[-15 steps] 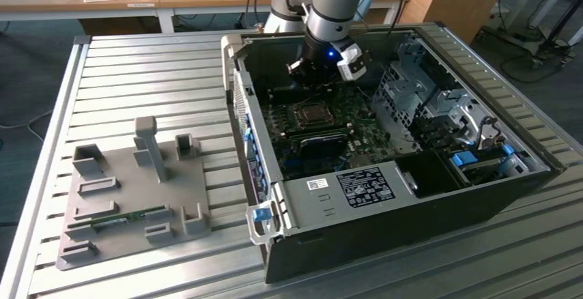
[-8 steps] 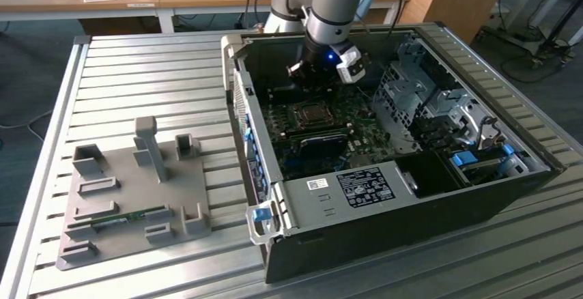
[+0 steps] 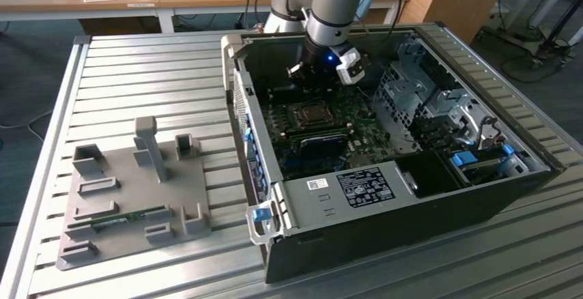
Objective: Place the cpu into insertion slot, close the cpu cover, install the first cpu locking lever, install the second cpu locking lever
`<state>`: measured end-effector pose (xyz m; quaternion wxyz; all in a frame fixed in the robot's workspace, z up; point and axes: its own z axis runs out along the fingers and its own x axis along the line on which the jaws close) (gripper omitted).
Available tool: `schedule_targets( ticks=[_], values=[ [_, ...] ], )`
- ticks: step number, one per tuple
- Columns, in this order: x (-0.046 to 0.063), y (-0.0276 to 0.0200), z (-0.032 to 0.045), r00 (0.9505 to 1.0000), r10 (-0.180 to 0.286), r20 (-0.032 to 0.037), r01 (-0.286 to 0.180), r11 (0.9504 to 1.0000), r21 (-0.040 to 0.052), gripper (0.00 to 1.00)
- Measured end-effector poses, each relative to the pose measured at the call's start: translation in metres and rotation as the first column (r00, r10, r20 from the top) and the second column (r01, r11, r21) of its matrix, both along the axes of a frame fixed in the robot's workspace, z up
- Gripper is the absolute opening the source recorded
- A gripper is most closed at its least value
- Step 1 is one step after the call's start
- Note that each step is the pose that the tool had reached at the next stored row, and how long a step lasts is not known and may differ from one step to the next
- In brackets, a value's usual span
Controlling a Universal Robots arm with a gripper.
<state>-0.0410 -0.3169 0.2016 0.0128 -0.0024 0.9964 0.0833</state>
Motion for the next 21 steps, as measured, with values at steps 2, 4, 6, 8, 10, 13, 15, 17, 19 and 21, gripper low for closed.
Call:
schedule_targets(
  ticks=[2, 4, 6, 8, 10, 13, 15, 17, 19, 21],
  values=[
    [0.0006, 0.0006, -0.0001, 1.0000, 0.000, 0.0000, 0.000, 1.0000, -0.0001, 0.11],
    [0.0014, 0.0012, -0.0002, 1.0000, 0.000, 0.0002, 0.000, 1.0000, 0.0001, 0.11],
    [0.0021, 0.0018, -0.0002, 1.0000, 0.000, 0.0001, 0.000, 1.0000, 0.0001, 0.11],
    [0.0026, 0.0023, -0.0003, 1.0000, 0.000, 0.0002, 0.000, 1.0000, 0.0001, 0.11],
    [0.0029, 0.0024, -0.0003, 1.0000, 0.000, 0.0002, 0.000, 1.0000, 0.0001, 0.11],
    [0.0033, 0.0025, -0.0005, 1.0000, 0.000, 0.0001, 0.000, 1.0000, -0.0001, 0.11],
    [0.0037, 0.0025, -0.0009, 1.0000, 0.000, 0.0002, 0.000, 1.0000, -0.0003, 0.11],
    [0.0039, 0.0025, -0.0015, 1.0000, 0.000, 0.0001, 0.000, 1.0000, -0.0006, 0.11],
    [0.0040, 0.0025, -0.0020, 1.0000, 0.000, 0.0001, 0.000, 1.0000, -0.0009, 0.11],
    [0.0041, 0.0025, -0.0024, 1.0000, 0.000, 0.0000, 0.000, 1.0000, -0.0011, 0.11]
  ],
)
